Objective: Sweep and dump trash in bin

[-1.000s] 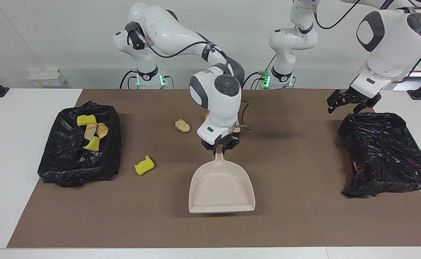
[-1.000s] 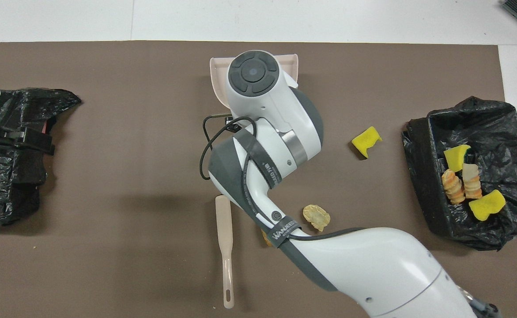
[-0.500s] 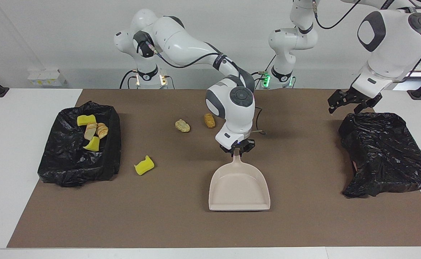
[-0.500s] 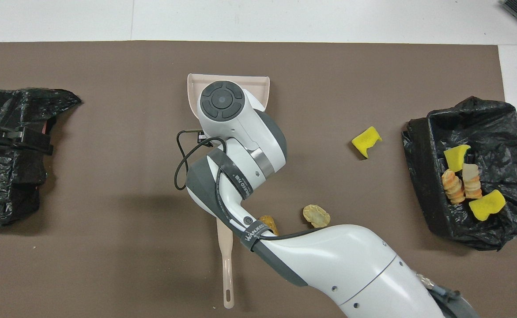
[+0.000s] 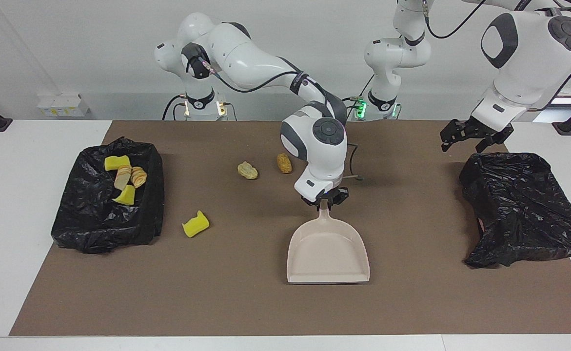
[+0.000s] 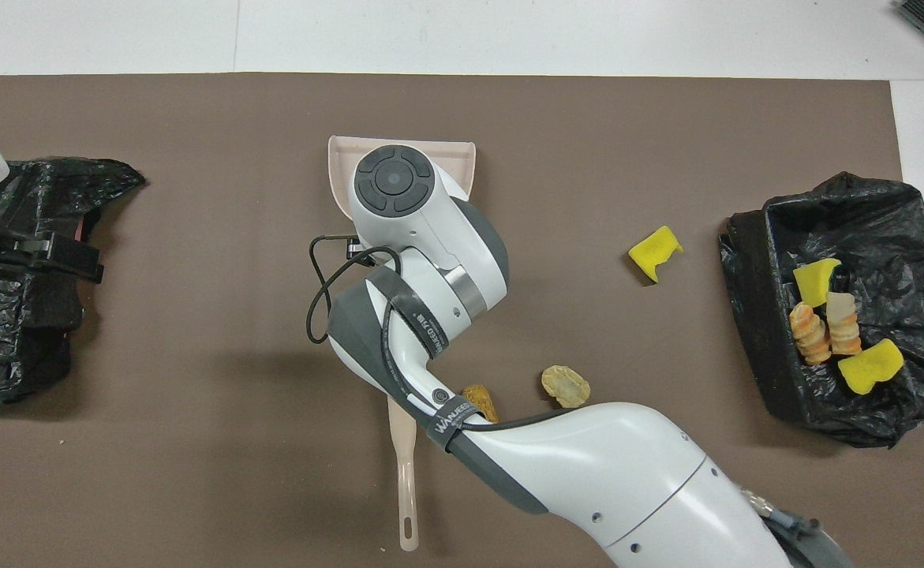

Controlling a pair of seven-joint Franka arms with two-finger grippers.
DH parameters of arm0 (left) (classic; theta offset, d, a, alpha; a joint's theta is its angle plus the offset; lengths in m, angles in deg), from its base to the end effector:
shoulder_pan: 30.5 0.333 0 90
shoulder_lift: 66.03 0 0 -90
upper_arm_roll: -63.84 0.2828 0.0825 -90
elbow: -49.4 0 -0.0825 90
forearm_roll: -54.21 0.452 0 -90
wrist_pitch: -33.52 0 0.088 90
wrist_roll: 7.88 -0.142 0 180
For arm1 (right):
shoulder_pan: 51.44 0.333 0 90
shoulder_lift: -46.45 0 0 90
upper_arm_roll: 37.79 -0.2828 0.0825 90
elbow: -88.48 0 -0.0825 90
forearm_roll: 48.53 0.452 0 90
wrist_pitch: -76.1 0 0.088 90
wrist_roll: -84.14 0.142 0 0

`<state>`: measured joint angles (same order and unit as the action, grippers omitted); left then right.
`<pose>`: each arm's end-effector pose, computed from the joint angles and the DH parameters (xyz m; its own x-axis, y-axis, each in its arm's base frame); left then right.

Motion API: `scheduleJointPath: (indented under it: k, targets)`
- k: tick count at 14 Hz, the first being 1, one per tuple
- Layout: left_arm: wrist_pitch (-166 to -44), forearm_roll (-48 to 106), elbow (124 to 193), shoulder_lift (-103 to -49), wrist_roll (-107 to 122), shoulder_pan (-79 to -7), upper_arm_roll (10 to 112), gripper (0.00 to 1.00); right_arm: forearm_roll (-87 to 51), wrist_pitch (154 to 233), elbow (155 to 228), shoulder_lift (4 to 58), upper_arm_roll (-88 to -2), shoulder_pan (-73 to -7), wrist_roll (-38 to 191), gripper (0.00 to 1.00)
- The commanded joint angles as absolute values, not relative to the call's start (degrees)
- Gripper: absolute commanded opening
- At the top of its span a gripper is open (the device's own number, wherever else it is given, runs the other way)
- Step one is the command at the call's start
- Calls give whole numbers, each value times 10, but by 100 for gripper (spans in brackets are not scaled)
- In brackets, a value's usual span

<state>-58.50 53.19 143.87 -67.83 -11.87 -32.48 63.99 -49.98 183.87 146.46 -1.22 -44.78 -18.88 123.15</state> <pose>0.6265 -0.0225 0.4976 0.9923 -0.1007 -0.0727 -0.0993 -0.9948 0.0227 0.6479 0.4953 0.2843 0.9997 -0.0244 -0.0094 -0.0251 -0.9967 -0.0769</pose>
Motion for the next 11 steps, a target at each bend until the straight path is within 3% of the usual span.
scheduleJointPath:
  k: [1, 6, 8, 10, 11]
  targets:
    - [-586, 539, 1448, -667, -108, -335, 640, 100, -497, 1839, 1474, -8, -453, -195, 1211, 25]
    - [-608, 538, 1453, -666, -107, -348, 640, 100, -497, 1842, 1475, 1, -452, -189, 1208, 51]
    - [-622, 538, 1452, -669, -106, -352, 639, 100, -489, 1832, 1477, 33, -453, -195, 1207, 68]
    - [-634, 537, 1448, -673, -105, -357, 639, 100, -485, 1819, 1514, 73, -453, -194, 1215, 74]
    - [-638, 536, 1448, -677, -105, -363, 639, 100, -485, 1817, 1545, 99, -453, -194, 1213, 92]
